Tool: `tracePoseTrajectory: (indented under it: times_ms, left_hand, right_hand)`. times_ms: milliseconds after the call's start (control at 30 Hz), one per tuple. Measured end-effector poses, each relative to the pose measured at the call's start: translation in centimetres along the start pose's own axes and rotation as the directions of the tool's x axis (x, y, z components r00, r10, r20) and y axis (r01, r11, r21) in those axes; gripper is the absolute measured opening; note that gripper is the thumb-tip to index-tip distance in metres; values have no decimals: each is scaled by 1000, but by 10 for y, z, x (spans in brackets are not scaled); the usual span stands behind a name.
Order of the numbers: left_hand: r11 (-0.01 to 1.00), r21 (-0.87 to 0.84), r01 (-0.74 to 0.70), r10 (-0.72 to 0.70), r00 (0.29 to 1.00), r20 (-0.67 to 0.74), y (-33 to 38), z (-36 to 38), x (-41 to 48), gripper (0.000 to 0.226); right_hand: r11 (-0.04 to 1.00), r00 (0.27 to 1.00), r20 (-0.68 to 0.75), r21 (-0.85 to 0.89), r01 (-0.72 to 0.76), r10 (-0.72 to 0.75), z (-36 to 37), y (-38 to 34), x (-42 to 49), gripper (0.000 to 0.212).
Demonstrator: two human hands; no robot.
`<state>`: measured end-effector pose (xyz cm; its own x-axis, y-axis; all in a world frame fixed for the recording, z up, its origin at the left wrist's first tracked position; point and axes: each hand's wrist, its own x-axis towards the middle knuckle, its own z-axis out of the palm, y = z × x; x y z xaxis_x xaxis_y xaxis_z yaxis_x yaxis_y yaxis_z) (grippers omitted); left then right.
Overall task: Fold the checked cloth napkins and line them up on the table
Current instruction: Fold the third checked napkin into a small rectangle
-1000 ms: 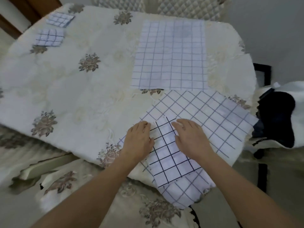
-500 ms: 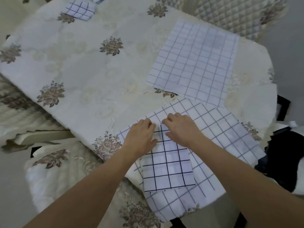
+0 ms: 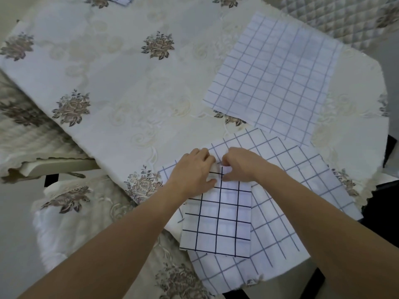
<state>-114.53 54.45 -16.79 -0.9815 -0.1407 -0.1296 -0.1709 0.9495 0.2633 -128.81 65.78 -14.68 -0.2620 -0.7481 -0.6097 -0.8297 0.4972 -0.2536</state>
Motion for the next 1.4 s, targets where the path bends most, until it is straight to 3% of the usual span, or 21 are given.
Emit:
tracePoseTrajectory:
  times_ms: [233,400,533,667,767,867,1033,1233,1400]
  left_hand:
    - [995,-66,-71,76,995,63,-4,-11,31,41]
    - [998,-29,-52,54,993,101,-3,-34,55,24]
    - [992,36,-117,118,993,-7,1,-49,47,17]
    - [972,-8,-235,229,956,-182,2,-49,17,36]
    - [937,17,-349,342,906,-249,11,-36,-18,37]
    - [929,33,-369,367,904,-219,16,-14,-45,49]
    - [937,20,-349,348,924,-157,13,14,-66,48]
    - [948,2,-318,318,946,-65,11,32,-84,53]
    - [942,14,-335,335,942,-26,12,34,-89,38]
  right_hand:
    - [991,997,-59,130,-39,47,-12,10,-6,19]
    - [993,966,-232,-9,-116,110,-35,14,-18,13]
    - [987,954,-271,-52,-150,131,-52,5,-41,27]
    - [988,932,-353,-87,-124,86,-29,-8,-68,27]
    - [993,863,-504,-86,-86,31,12,-17,-89,29]
    - [996,761,-648,-41,-77,33,59,-21,-102,56]
    - [997,775,-628,7,-76,63,113,-32,-106,75]
    - [996,789,-607,42,-80,90,144,-36,-103,68]
    - [994,793,-599,51,-96,107,154,-33,-108,55]
